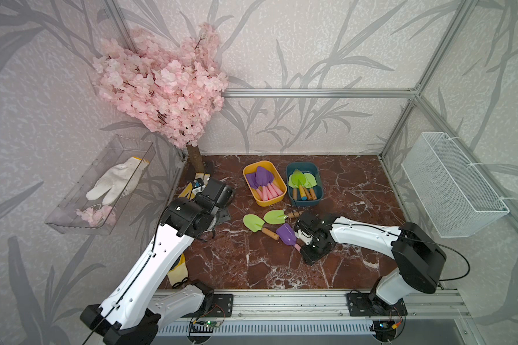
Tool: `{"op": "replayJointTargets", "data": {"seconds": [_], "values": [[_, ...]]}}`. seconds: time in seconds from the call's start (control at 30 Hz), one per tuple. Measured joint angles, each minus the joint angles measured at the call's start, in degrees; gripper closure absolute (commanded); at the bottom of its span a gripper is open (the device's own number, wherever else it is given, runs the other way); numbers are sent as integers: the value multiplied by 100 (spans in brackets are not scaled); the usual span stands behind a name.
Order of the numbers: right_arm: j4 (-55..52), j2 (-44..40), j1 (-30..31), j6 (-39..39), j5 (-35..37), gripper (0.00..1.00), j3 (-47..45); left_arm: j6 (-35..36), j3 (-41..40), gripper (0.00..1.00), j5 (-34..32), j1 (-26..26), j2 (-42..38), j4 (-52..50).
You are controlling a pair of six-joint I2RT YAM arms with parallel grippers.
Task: Sort the small shovels by color and place them into the storage box
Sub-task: Pick up the shovel from the center of the board.
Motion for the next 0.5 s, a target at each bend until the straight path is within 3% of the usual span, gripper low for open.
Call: {"op": "replayJointTargets", "data": {"seconds": [0.5], "values": [[201,232,15,-46,0,56,33,-7,-7,34,-4,37,-223,-214]]}}
